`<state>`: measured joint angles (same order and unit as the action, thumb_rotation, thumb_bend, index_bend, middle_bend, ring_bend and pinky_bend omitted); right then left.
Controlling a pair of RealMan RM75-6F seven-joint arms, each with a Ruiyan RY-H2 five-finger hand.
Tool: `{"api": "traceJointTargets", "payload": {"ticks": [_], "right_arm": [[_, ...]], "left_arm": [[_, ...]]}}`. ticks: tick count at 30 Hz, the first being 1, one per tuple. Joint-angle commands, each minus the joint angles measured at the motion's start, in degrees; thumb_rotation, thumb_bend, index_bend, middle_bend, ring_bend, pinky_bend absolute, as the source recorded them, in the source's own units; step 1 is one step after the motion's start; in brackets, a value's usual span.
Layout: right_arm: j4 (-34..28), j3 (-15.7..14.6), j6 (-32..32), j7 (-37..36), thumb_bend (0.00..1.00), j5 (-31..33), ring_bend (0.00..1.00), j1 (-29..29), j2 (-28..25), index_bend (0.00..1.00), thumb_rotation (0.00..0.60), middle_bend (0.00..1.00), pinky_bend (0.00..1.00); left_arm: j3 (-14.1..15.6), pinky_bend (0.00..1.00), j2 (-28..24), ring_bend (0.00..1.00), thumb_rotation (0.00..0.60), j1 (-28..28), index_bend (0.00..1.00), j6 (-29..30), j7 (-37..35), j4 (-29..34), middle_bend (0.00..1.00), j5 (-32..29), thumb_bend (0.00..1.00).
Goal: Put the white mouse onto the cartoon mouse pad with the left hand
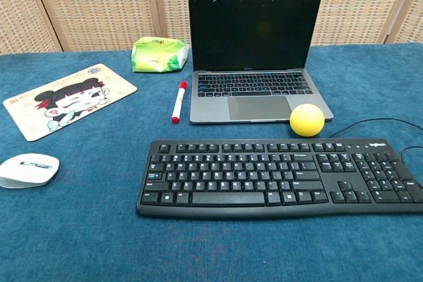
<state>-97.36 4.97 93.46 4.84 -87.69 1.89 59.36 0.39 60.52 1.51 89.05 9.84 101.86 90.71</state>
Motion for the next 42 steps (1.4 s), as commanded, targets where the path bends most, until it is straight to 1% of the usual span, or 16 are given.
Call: {"api": "traceJointTargets", "payload": {"ticks": [1,6,10,11,13,14,15,16,18,20,24,28,33,37,41,42], "right_arm": [[-0.1,0.0,-0.1,-0.2,0.0,0.1,0.0,0.0,-0.1,0.0,0.6,0.0,0.0],[0.0,0.1,-0.1,-1.0,0.0,0.5,0.0,0.1,-0.2,0.0,0.6,0.0,0.0],[-0.1,0.4,-0.1,-2.5,0.0,1.1,0.0,0.2,-0.6,0.0,0.6,0.0,0.0],[0.0,0.5,-0.2,-3.0,0.0,1.3,0.0,0.2,-0.7,0.0,0.6,0.0,0.0],[0.1,0.6,-0.4,-3.7,0.0,1.7,0.0,0.1,-0.9,0.0,0.6,0.0,0.0],[0.1,0.6,-0.5,-3.9,0.0,1.8,0.0,0.1,-0.9,0.0,0.6,0.0,0.0],[0.2,0.7,-0.7,-4.1,0.0,2.0,0.0,0.0,-1.0,0.0,0.6,0.0,0.0],[0.2,0.7,-0.9,-4.3,0.0,2.1,0.0,0.0,-1.0,0.0,0.6,0.0,0.0],[0.2,0.7,-1.1,-4.5,0.0,2.2,0.0,-0.1,-1.0,0.0,0.6,0.0,0.0],[0.3,0.8,-1.3,-4.7,0.0,2.4,0.0,-0.2,-1.0,0.0,0.6,0.0,0.0],[0.7,0.9,-1.6,-5.4,0.0,3.0,0.0,-0.2,-1.1,0.0,0.6,0.0,0.0],[0.9,1.1,-1.9,-6.3,0.0,3.4,0.0,-0.3,-1.2,0.0,0.6,0.0,0.0],[1.1,1.2,-2.1,-6.7,0.0,3.7,0.0,-0.4,-1.2,0.0,0.6,0.0,0.0],[1.3,1.3,-2.3,-7.0,0.0,4.0,0.0,-0.5,-1.2,0.0,0.6,0.0,0.0],[1.5,1.4,-2.5,-7.1,0.0,4.4,0.0,-0.5,-1.1,0.0,0.6,0.0,0.0],[1.5,1.5,-2.6,-6.8,0.0,4.7,0.0,-0.6,-0.9,0.0,0.6,0.0,0.0]], "left_arm": [[0.0,0.0,-0.1,0.0,0.6,0.1,0.0,-0.2,-0.1,0.0,0.0,-0.1,0.0],[0.2,0.0,0.1,0.0,0.6,0.7,0.0,-1.5,0.0,0.0,0.0,0.0,0.0],[-0.4,0.01,1.1,0.0,0.6,2.8,0.0,-4.6,0.0,-0.4,0.0,-0.3,0.0],[-0.9,0.04,2.0,0.0,0.6,4.3,0.0,-6.7,-0.8,-1.1,0.0,-0.4,0.0],[-1.8,0.1,4.2,0.0,0.6,8.5,0.0,-12.0,-5.4,-4.0,0.0,0.5,0.0],[-1.8,0.13,4.7,0.01,0.6,9.7,0.0,-13.6,-7.5,-5.3,0.0,0.9,0.0],[-1.7,0.15,5.4,0.02,0.6,11.8,0.0,-16.9,-9.8,-6.5,0.01,1.1,0.0],[-1.7,0.18,5.7,0.03,0.6,13.0,0.0,-18.8,-10.3,-7.2,0.02,0.9,0.0],[-1.8,0.2,6.2,0.06,0.6,14.9,0.01,-22.2,-8.8,-7.8,0.06,-0.2,0.01],[-2.1,0.2,6.9,0.07,0.6,16.5,0.05,-25.6,-4.9,-7.9,0.09,-2.2,0.03],[-3.3,0.2,9.7,0.07,0.6,19.1,0.08,-31.0,1.5,-8.8,0.1,-8.5,0.04],[-4.2,0.2,12.6,0.07,0.6,20.8,0.09,-34.0,3.7,-10.7,0.1,-13.3,0.05],[-4.1,0.2,15.2,0.07,0.6,21.8,0.11,-35.5,4.0,-13.5,0.1,-15.3,0.05],[-4.1,0.21,17.8,0.08,0.6,22.9,0.14,-37.0,3.2,-16.7,0.1,-17.0,0.08],[-4.3,0.25,19.6,0.12,0.6,23.6,0.19,-37.9,1.1,-19.3,0.14,-17.7,0.11],[-4.2,0.26,20.2,0.12,0.6,23.8,0.19,-37.8,1.6,-20.4,0.15,-18.0,0.11]]}}
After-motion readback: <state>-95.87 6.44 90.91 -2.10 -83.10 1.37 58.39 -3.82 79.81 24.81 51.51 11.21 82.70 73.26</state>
